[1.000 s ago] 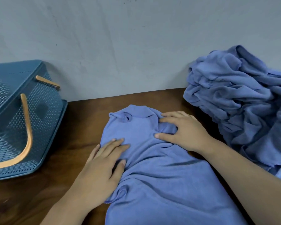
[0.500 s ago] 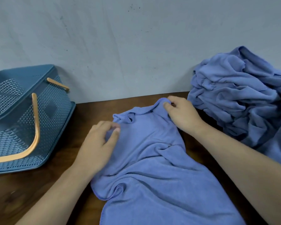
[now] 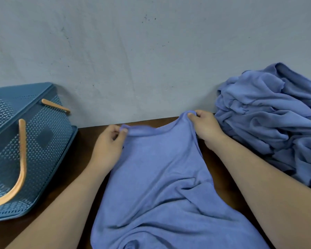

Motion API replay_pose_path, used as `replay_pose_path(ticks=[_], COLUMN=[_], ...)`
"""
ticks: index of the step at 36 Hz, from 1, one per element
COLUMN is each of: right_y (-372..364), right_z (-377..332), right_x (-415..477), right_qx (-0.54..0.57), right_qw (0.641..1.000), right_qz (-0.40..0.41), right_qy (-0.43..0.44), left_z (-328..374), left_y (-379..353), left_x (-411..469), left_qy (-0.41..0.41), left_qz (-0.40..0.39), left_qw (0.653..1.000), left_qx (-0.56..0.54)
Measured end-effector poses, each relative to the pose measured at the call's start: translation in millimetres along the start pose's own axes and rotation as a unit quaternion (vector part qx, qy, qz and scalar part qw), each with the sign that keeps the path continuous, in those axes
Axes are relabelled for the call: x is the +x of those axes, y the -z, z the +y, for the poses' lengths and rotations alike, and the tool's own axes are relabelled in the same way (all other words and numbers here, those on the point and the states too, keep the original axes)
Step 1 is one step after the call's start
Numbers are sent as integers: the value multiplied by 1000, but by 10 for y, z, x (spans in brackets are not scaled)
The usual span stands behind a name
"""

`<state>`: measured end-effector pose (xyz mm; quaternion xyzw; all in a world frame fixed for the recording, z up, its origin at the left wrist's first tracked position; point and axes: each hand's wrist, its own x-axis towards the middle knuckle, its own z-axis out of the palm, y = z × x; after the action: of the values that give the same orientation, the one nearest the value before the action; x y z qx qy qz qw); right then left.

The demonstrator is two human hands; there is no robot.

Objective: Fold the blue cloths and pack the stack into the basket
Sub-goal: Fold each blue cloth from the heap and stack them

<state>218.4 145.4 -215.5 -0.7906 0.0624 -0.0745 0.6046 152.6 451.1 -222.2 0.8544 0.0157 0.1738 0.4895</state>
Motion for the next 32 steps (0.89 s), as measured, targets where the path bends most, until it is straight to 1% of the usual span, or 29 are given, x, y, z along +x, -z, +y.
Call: replay_pose_path(ticks=[2, 4, 6, 7, 9, 10, 12, 14, 16, 17, 19, 21, 23, 24, 26, 27, 28, 30, 31, 32], right_y=[-30, -51, -56, -48, 1, 38, 112, 143, 119, 111, 93, 83, 77, 73, 64, 64, 65, 62, 59, 50], right_z=[23, 33, 14, 4, 10, 25, 73, 111, 121, 124, 134, 143, 152, 140, 134, 146, 166, 209, 217, 215], right_x=[25, 44, 33, 27, 6, -8, -29, -26, -5, 22, 59, 63, 32, -12, -87, -110, -117, -115, -111, -102], right_qx=[-30, -70, -67, -29, 50, 49, 6, -25, -43, -46, -42, -94, -162, -175, -201, -230, -281, -409, -446, -460], right_qw=[999, 996, 996, 999, 998, 998, 997, 997, 997, 996, 995, 990, 977, 974, 964, 953, 935, 881, 864, 857], right_qz=[11, 35, 49, 42, -3, -32, -76, -66, -14, 8, 23, 37, 48, 35, -14, -49, -82, -129, -141, -151], right_qy=[11, 29, 14, -2, -24, -15, 14, 36, 59, 72, 83, 102, 128, 136, 175, 188, 199, 198, 187, 175], left_z=[-101, -140, -92, -63, -34, -24, -26, -34, -64, -89, -117, -124, -124, -130, -150, -149, -144, -125, -112, -99], left_y=[49, 57, 21, 6, -19, -28, -28, -22, -15, -16, -25, -35, -42, -40, -33, -34, -34, -26, -18, -12], left_x=[76, 105, 60, 32, -19, -42, -61, -65, -54, -45, -35, -26, -18, -12, 8, 10, 6, -17, -28, -36], left_qy=[52, 86, 65, 32, -57, -99, -131, -112, -92, -84, -72, -65, -54, -49, -43, -39, -33, -16, -9, -4], left_qz=[57, 76, 80, 79, 55, 31, -31, -90, -119, -121, -114, -109, -114, -117, -115, -116, -123, -150, -165, -176], left_qw=[996, 991, 994, 996, 991, 984, 968, 957, 947, 945, 943, 941, 942, 945, 952, 952, 950, 940, 934, 931], left_qx=[-43, -69, -33, 8, 103, 146, 213, 251, 283, 292, 303, 313, 310, 301, 281, 279, 285, 307, 316, 321])
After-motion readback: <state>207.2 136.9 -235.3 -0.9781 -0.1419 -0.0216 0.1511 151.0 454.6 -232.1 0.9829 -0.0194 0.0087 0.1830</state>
